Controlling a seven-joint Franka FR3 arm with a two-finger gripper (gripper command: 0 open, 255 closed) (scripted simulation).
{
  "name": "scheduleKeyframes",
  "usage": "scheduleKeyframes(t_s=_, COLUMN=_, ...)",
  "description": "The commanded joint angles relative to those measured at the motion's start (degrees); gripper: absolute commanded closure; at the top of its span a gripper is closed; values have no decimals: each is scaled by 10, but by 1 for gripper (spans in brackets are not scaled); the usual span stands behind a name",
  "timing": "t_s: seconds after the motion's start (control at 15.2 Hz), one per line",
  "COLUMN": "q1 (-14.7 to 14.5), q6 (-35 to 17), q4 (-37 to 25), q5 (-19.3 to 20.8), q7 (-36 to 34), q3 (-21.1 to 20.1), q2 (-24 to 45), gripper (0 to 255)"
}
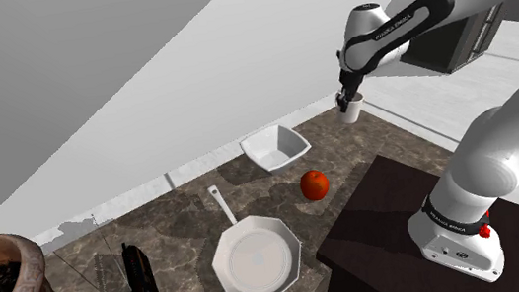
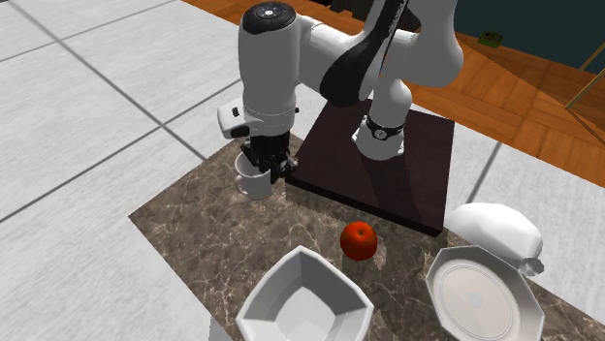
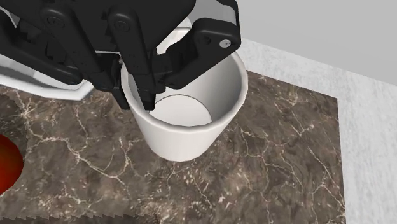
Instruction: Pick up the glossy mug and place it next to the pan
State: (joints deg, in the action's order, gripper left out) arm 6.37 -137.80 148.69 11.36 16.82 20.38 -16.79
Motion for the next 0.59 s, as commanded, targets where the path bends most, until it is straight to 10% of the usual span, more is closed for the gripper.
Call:
scheduleKeyframes(t_s=0.0, q1=-9, q6=0, q4=17, q5=2, q7=-35, q3=-23, q2=-14, gripper=255)
scheduleKeyframes(t_s=0.53, q1=-60, q6=12, q4=61, q5=-16, q7=-167, q3=-119, q2=-59, gripper=255)
